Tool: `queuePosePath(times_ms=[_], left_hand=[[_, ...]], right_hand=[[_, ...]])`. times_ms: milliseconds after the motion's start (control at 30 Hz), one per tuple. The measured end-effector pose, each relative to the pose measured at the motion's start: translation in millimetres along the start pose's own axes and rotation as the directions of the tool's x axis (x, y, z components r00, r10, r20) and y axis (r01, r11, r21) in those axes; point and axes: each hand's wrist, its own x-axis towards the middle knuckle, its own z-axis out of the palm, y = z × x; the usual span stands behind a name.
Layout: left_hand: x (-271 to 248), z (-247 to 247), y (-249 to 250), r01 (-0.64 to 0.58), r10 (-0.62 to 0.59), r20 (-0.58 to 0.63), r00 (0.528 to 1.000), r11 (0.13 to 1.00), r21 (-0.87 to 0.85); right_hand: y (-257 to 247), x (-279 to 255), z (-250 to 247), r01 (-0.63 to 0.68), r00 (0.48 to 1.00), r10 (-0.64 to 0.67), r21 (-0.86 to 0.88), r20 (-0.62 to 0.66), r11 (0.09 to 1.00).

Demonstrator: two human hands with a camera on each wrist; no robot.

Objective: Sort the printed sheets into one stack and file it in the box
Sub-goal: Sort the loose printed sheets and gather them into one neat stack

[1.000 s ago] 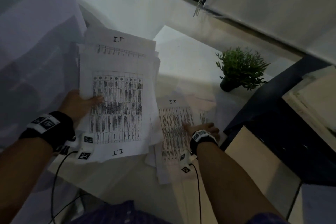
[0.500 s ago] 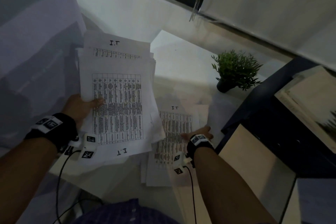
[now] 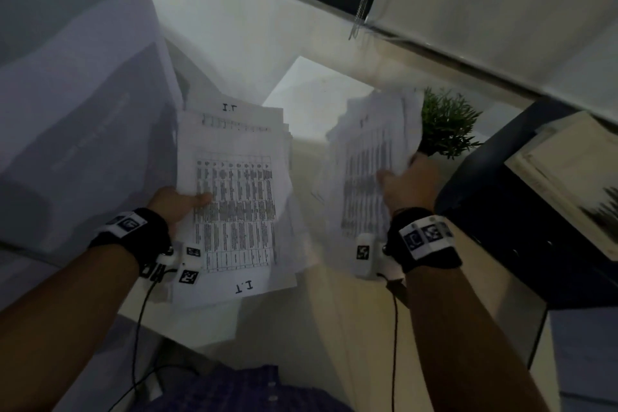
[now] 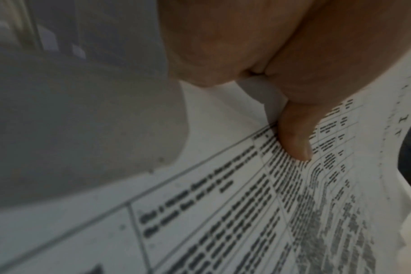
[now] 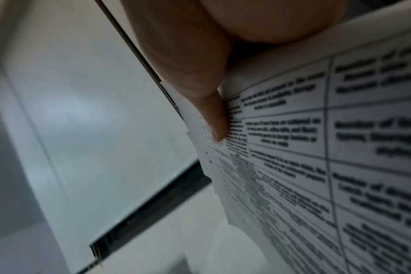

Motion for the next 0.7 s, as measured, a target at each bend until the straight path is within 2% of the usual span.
queuePosePath(times_ms=[167,233,267,367,433,533,600,700], left_hand=[[10,39,-13,0.067,-0.082,0.09,0.993,0.985,0.162],[24,51,-24,0.09,-0.122,0.12,0.985,0.966,0.241],[24,58,-24,0.099,-0.14,0.131,0.981,0.954,0.282],[11,77,-19,0.015,-0.063,0.093,0.994,0.896,0.444],[13,82,-25,-0.002,-0.032,0.064,0.997,0.88,0.475],[18,78,-34,0.008,-0.012,0.006,1.0,0.904,0.428],[24,72,-38,0.018,-0.005,-0.032,0.999,0.91,0.413],[29,75,-37,0.001,0.031,-0.066,0.997,0.903,0.431]], right_hand=[[-50,2,-62,0.204,0.976,-0.187,0.173,-0.109,0.964],[-56,0,-74,0.221,0.975,-0.211,0.316,-0.067,0.923],[-52,1,-73,0.199,0.979,-0.201,0.38,-0.034,0.903],[-30,2,-47,0.038,0.987,-0.104,0.457,0.12,0.888],[-3,5,-6,-0.115,0.973,0.026,0.379,0.231,0.918],[37,0,60,-0.293,0.895,0.197,0.196,0.4,0.936],[58,-5,94,-0.311,0.843,0.265,0.021,0.468,0.95],[76,-9,119,-0.266,0.818,0.298,-0.137,0.492,0.954]])
